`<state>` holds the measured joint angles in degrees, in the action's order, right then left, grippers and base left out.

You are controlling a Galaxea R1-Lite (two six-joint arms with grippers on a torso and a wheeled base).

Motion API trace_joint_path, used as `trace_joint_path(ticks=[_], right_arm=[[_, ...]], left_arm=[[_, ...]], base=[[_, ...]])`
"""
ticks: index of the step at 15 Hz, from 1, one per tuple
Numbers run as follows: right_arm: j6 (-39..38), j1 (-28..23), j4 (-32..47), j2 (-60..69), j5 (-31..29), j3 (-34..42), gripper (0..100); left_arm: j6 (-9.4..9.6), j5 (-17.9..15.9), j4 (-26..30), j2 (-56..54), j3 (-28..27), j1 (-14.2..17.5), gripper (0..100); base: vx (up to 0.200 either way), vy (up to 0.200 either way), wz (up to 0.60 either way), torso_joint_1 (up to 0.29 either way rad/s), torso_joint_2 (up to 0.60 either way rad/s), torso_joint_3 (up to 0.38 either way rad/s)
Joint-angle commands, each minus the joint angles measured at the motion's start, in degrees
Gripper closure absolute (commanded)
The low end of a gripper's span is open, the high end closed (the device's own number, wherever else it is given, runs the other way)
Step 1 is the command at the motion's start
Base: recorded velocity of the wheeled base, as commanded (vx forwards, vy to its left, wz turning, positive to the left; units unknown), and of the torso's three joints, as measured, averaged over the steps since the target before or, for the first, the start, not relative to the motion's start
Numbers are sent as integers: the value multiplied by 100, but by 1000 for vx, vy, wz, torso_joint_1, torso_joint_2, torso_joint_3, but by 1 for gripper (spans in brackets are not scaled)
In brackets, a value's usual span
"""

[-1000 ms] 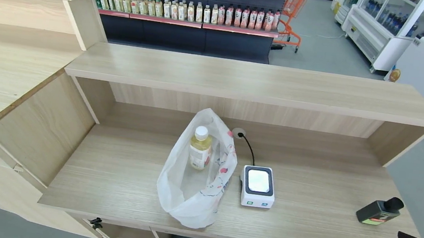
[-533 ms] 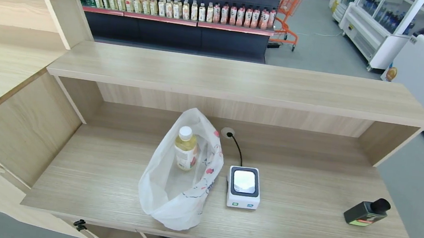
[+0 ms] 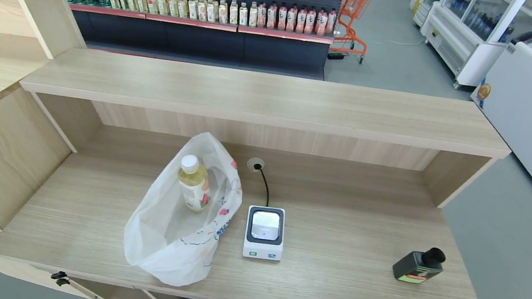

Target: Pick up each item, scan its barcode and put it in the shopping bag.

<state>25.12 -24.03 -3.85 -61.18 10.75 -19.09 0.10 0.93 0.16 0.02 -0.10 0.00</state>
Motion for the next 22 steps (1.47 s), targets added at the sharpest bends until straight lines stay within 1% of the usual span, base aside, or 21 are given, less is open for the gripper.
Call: trace_joint_path(ticks=[1, 6, 8, 11, 12, 14, 15, 16, 18, 19, 20, 22], right_arm=[[80, -14, -10, -139, -117, -42, 0], [379, -32, -19, -324, -196, -86, 0], [616, -14, -37, -482, -355, -86, 0], [1170, 21, -54, -913, -337, -174, 0], [1469, 153, -63, -1212, -293, -200, 0], [1548, 601, -72, -1686, -47, -297, 0], [1566, 926, -89, -1985, 23, -402, 0], [1583, 1172, -371, -2337, 32, -499, 0], [1759, 1392, -1478, -3066, 94, -438, 0], [1838, 1489, -1882, -3365, 278, -402, 0], [1917, 1612, -2208, -3673, 516, -438, 0], [2146, 1831, -2498, -4050, 595, -482, 0]], left_arm=[[-1, 4, 2, -2, 1, 0, 0], [-1, 4, 2, -2, 1, 0, 0], [8, 4, 2, -2, 10, 0, 0], [-1, 4, 2, -2, 1, 0, 0], [-1, 4, 2, -2, 1, 0, 0], [-1, 4, 2, -2, 1, 0, 0], [-1, 4, 2, -2, 1, 0, 0], [-1, 4, 2, -2, 1, 0, 0], [-1, 4, 2, -2, 1, 0, 0], [-1, 4, 2, -2, 1, 0, 0], [-1, 4, 2, -2, 1, 0, 0], [-1, 4, 2, -2, 1, 0, 0]], base=[[0, -200, 0, 2, 2, 2], [0, -200, 0, 2, 2, 1], [0, -200, 0, 5, 2, 0], [0, 0, 0, 0, 0, 0], [0, 0, 0, 0, 0, 0], [0, 0, 0, 0, 0, 0], [0, 0, 0, 0, 0, 0], [0, 0, 0, 0, 0, 0], [0, 0, 0, 0, 0, 0], [0, 0, 0, 0, 0, 0], [0, 0, 0, 0, 0, 0], [0, 0, 0, 0, 0, 0]])
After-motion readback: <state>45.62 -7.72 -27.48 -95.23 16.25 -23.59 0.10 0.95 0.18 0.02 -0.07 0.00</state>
